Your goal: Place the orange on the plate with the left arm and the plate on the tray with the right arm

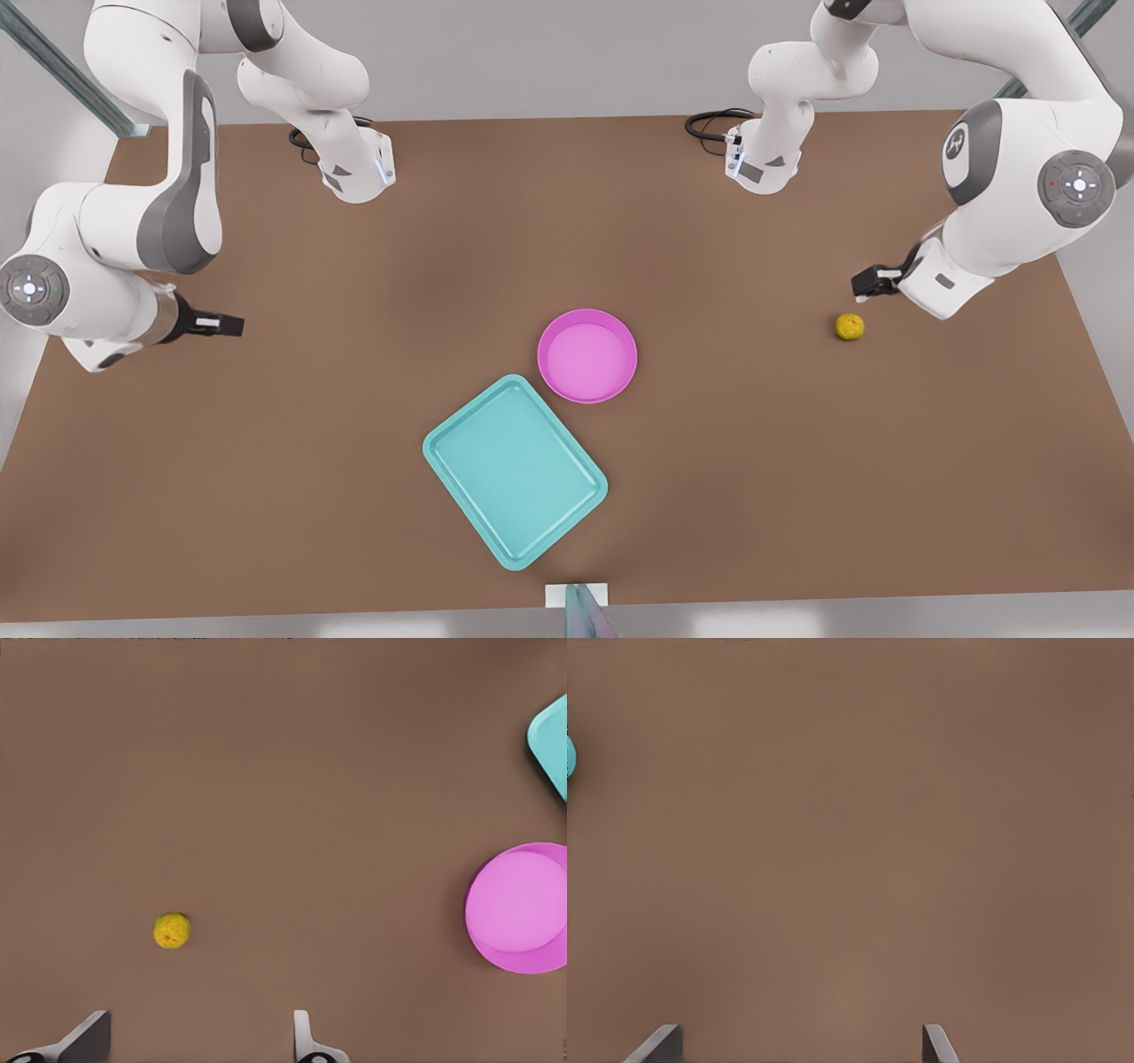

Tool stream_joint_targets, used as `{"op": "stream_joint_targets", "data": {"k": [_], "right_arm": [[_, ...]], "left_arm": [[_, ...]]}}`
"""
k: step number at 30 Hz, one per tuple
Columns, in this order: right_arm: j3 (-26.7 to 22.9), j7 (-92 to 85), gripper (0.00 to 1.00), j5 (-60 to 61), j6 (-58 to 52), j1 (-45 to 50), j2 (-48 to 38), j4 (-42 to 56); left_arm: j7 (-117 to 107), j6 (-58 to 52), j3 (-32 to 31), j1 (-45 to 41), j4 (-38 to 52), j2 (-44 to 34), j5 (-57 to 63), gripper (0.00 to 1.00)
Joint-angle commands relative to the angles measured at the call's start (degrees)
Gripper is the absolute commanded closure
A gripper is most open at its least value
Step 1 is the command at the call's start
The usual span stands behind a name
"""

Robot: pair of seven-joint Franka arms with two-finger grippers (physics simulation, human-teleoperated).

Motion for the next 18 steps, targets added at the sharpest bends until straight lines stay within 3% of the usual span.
{"op": "stream_joint_targets", "data": {"k": [1, 2, 3, 5, 8, 14, 18], "right_arm": [[-0.01, 1.05, 0.0, -0.19, 4.11, 0.0, -0.04, 0.02], [-0.01, 1.05, 0.0, -0.19, 4.19, 0.0, 0.05, 0.02], [-0.1, 1.05, 0.0, -0.19, 4.28, 0.0, 0.23, 0.02], [-0.1, 1.05, 0.0, -0.19, 4.28, 0.0, 0.23, 0.02], [-0.01, 1.05, 0.0, -0.19, 4.19, 0.0, 0.4, 0.02], [-0.01, 0.97, 0.0, -0.19, 3.93, 0.0, 0.4, 0.02], [-0.01, 1.05, 0.0, -0.1, 4.28, 0.0, 0.58, 0.02]], "left_arm": [[-3.46, 2.08, 0.15, 0.04, -0.06, -0.04, -0.11, 0.0], [-4.17, 2.25, 0.15, 0.04, -1.46, -0.04, -0.02, 0.0], [-4.43, 3.91, 1.73, 0.04, -9.27, -0.39, 0.15, 0.0], [-4.08, 18.58, 6.38, 0.21, -22.02, 0.4, 0.42, 0.0], [16.04, 32.74, 11.84, 0.56, -31.6, 2.86, 0.42, 0.0], [25.72, 46.28, 13.07, 2.32, -40.75, 6.29, 0.59, 0.0], [28.09, 45.41, 13.07, 2.41, -42.25, 8.13, 0.94, 0.0]]}}
